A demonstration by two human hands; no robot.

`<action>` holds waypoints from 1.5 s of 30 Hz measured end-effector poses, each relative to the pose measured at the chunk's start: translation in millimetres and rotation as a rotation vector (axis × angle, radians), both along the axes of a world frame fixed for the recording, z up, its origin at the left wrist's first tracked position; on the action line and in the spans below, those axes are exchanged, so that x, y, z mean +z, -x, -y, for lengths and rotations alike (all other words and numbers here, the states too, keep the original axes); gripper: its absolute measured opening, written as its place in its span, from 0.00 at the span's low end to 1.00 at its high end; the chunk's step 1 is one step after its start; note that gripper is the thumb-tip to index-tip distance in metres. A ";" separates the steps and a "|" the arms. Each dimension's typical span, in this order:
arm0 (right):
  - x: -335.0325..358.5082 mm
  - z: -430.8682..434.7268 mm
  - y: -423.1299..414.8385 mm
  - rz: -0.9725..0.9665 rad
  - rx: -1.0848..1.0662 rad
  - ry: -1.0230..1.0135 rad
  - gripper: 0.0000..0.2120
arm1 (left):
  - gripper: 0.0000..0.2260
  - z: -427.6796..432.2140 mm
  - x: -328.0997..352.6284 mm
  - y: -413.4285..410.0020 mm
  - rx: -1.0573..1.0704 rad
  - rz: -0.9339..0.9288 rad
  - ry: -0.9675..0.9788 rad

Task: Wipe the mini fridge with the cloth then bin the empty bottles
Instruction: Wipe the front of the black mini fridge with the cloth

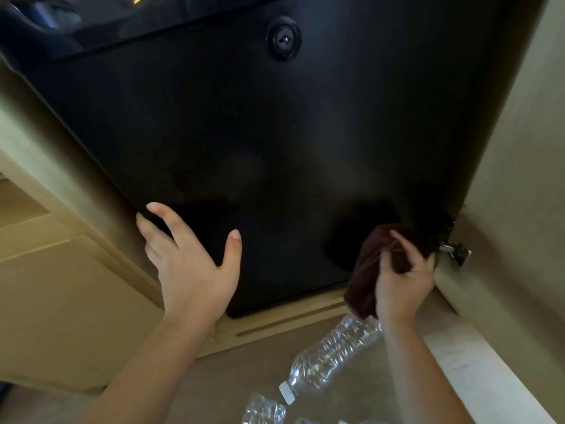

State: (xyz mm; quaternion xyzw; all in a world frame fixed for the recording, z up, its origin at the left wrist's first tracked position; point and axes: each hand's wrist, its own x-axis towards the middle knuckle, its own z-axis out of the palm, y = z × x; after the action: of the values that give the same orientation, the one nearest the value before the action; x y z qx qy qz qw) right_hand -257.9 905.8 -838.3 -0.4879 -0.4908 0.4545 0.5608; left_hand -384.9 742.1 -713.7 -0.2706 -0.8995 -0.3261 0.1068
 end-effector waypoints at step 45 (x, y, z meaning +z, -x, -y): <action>331.4 201.7 -13.6 0.253 0.385 0.278 0.19 | 0.17 146.9 212.2 -49.7 -0.197 0.186 0.147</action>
State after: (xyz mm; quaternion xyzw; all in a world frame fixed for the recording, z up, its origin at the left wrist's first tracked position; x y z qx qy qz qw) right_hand -244.3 704.1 -506.9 -0.5108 -0.5734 0.5514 0.3259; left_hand -335.2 595.2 -501.5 -0.3332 -0.8960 -0.2920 -0.0296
